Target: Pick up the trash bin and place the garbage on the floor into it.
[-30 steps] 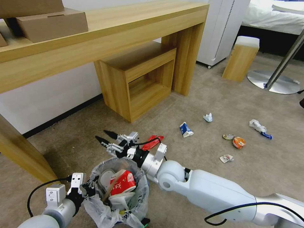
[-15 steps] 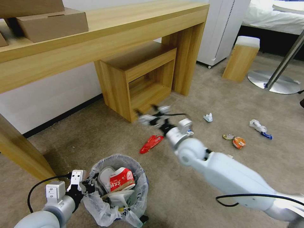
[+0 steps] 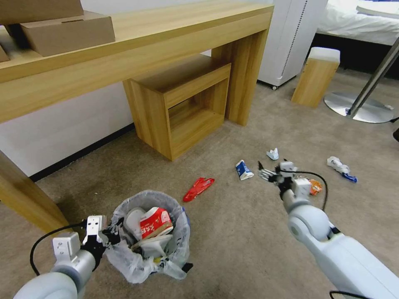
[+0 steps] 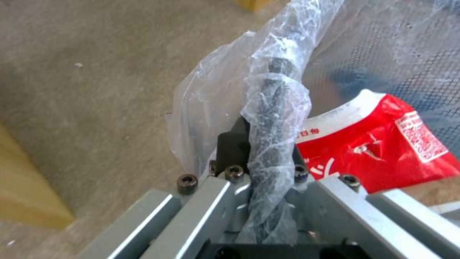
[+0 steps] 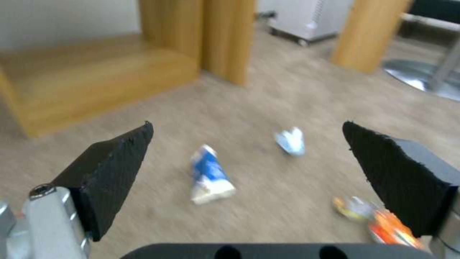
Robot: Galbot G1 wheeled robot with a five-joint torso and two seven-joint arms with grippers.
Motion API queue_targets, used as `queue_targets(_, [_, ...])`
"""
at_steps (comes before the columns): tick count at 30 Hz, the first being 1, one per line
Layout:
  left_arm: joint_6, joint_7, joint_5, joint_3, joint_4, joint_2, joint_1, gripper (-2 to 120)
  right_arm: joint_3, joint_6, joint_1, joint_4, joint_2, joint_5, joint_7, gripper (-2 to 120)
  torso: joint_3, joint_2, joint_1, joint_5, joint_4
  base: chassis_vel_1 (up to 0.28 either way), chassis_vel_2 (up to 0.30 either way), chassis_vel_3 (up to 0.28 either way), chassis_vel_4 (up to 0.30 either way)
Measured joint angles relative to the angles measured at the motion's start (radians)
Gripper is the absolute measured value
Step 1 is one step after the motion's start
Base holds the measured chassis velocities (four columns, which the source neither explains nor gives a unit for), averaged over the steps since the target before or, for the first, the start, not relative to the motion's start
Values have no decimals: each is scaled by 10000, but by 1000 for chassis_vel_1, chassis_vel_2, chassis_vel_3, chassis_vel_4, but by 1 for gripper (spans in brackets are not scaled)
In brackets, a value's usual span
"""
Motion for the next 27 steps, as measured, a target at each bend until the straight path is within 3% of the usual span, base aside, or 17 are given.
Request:
queue_targets(9, [252,114,653,72,-77,-1440,42,0,1817,238,-2144,-145,1534,-1702,-330,100,0,1,0,2,-3,0,0,0,0])
queue_targets(14, [693,-324,583,-104,-219,-2004,179,0,2277,999,-2464,-410,2076,-2453,-516,100,0,1,0,2,1,0,0,0,0])
queue_targets(22, [1235,-430,453,-408,-325,-2384,92,0,2561,2259,-2826,-743,2748,-3682,-1246,100,1,0,0,-1,-2,0,0,0,0])
queue_targets(27, [1395,-531,383,-439,-431,-2484,111,0,2559,2373,-2952,-705,3123,-3921,-1433,100,1,0,1,-4,-1,0,0,0,0])
